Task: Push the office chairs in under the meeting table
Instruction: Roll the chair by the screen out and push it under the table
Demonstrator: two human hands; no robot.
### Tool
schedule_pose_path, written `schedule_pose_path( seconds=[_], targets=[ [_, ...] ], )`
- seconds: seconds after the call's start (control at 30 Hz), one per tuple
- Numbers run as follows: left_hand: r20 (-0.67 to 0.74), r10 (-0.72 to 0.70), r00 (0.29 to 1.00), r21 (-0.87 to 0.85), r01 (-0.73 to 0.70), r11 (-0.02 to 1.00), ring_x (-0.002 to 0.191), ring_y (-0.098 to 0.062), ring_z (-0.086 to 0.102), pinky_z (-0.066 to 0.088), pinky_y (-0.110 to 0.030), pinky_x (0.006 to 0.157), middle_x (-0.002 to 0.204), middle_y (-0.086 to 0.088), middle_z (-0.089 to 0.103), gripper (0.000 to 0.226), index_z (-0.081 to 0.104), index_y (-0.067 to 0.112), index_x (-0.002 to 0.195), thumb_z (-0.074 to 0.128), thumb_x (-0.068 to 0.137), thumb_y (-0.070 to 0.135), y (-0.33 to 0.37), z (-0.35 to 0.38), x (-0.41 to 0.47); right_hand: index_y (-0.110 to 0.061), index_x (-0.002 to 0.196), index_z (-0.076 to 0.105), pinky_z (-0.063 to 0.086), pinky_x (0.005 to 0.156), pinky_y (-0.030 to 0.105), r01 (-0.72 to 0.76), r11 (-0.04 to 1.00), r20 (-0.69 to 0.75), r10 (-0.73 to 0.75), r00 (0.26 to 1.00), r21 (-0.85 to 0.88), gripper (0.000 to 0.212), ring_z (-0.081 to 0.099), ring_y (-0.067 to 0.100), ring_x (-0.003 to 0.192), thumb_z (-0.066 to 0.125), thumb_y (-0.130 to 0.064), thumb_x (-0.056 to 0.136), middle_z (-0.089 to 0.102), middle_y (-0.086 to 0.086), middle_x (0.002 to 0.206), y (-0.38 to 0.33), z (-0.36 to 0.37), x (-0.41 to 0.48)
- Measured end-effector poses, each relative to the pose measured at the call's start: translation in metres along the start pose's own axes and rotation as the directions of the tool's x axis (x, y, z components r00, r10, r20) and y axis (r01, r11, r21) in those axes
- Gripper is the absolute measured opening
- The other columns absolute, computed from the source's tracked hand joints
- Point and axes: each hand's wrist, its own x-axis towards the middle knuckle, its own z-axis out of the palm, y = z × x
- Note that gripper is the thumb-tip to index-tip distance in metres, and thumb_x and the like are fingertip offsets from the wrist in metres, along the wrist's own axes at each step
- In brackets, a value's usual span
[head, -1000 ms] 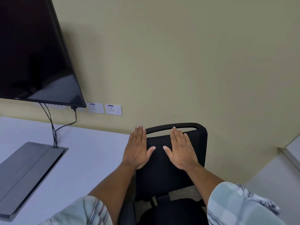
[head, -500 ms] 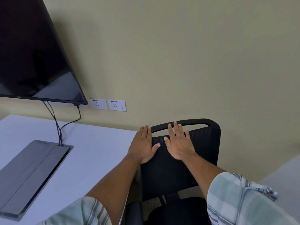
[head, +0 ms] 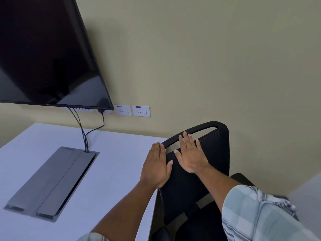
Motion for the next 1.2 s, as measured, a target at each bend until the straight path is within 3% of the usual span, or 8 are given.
schedule_pose_path(
  seconds=[0.2, 0.37, 0.6, 0.87, 0.93, 1.0, 1.1, 1.2],
  targets=[
    [-0.143, 0.092, 0.986, -0.091, -0.105, 0.990, 0.159, -0.038, 0.031, 0.031, -0.051, 0.129, 0.168, -0.024, 0.036, 0.068, 0.042, -0.004, 0.158, 0.032, 0.109, 0.041, -0.023, -0.004, -0.058, -0.015, 0.171, -0.007, -0.004, 0.134, 0.053, 0.046, 0.999, 0.039, -0.047, 0.998, 0.026, 0.073, -0.013, 0.025, 0.166, 0.019, -0.054, 0.115, -0.016, 0.007, 0.180, -0.032, -0.003, -0.025],
    [-0.251, 0.141, 0.958, -0.153, -0.183, 0.971, 0.154, -0.032, 0.041, 0.046, -0.053, 0.120, 0.163, -0.018, 0.047, 0.061, 0.052, -0.002, 0.153, 0.040, 0.108, 0.037, -0.042, -0.011, -0.105, -0.015, 0.172, -0.004, -0.003, 0.135, 0.053, 0.074, 0.996, 0.069, -0.077, 0.995, 0.050, 0.071, -0.010, 0.024, 0.167, 0.021, -0.050, 0.115, -0.014, 0.005, 0.180, -0.063, -0.008, -0.049],
    [-0.311, 0.083, 0.947, -0.168, -0.141, 0.976, 0.157, -0.022, 0.033, 0.038, -0.044, 0.122, 0.168, -0.004, 0.039, 0.064, 0.051, 0.007, 0.157, 0.042, 0.107, 0.045, -0.037, -0.010, -0.183, -0.016, 0.172, -0.001, 0.006, 0.135, 0.055, 0.105, 0.982, 0.158, -0.130, 0.979, 0.156, 0.071, -0.007, 0.021, 0.167, 0.025, -0.050, 0.116, -0.014, 0.000, 0.181, -0.102, -0.015, -0.098],
    [-0.174, -0.035, 0.984, -0.199, 0.000, 0.980, 0.162, -0.009, 0.009, 0.017, -0.038, 0.129, 0.175, 0.010, 0.014, 0.075, 0.032, 0.025, 0.167, 0.033, 0.105, 0.068, 0.010, -0.021, -0.282, -0.017, 0.172, 0.002, 0.016, 0.132, 0.062, 0.116, 0.937, 0.234, -0.199, 0.951, 0.328, 0.072, -0.009, 0.020, 0.167, 0.029, -0.052, 0.116, -0.015, -0.006, 0.180, -0.135, -0.015, -0.170],
    [-0.209, -0.012, 0.978, -0.159, -0.022, 0.987, 0.160, -0.015, 0.018, 0.021, -0.043, 0.126, 0.173, 0.004, 0.024, 0.071, 0.039, 0.021, 0.164, 0.045, 0.105, 0.060, 0.025, -0.027, -0.311, -0.017, 0.172, 0.004, 0.016, 0.131, 0.063, 0.147, 0.929, 0.224, -0.231, 0.947, 0.338, 0.071, -0.009, 0.020, 0.167, 0.030, -0.051, 0.116, -0.013, -0.006, 0.181, -0.140, -0.014, -0.194],
    [-0.242, 0.024, 0.970, -0.091, -0.047, 0.995, 0.155, -0.020, 0.034, 0.031, -0.047, 0.121, 0.166, 0.000, 0.043, 0.065, 0.052, 0.017, 0.158, 0.043, 0.107, 0.057, 0.042, -0.032, -0.333, -0.018, 0.173, 0.005, 0.018, 0.130, 0.063, 0.166, 0.927, 0.222, -0.249, 0.943, 0.336, 0.070, -0.010, 0.020, 0.167, 0.032, -0.049, 0.116, -0.012, -0.007, 0.181, -0.142, -0.008, -0.215],
    [-0.242, 0.102, 0.965, 0.016, -0.101, 0.995, 0.139, -0.020, 0.060, 0.037, -0.036, 0.117, 0.147, 0.003, 0.067, 0.062, 0.070, 0.022, 0.141, 0.028, 0.111, 0.056, 0.059, -0.046, -0.357, -0.019, 0.173, 0.005, 0.019, 0.131, 0.064, 0.204, 0.928, 0.192, -0.272, 0.943, 0.312, 0.069, -0.012, 0.020, 0.166, 0.033, -0.047, 0.116, -0.013, -0.009, 0.181, -0.142, -0.002, -0.248],
    [-0.283, 0.176, 0.943, -0.008, -0.186, 0.983, 0.123, -0.012, 0.071, 0.045, -0.028, 0.113, 0.132, 0.008, 0.076, 0.054, 0.077, 0.026, 0.129, 0.032, 0.112, 0.049, 0.058, -0.060, -0.373, -0.021, 0.173, 0.007, 0.015, 0.132, 0.064, 0.229, 0.917, 0.156, -0.291, 0.944, 0.326, 0.067, -0.012, 0.019, 0.166, 0.033, -0.044, 0.116, -0.013, -0.008, 0.181, -0.141, 0.005, -0.281]
  ],
)
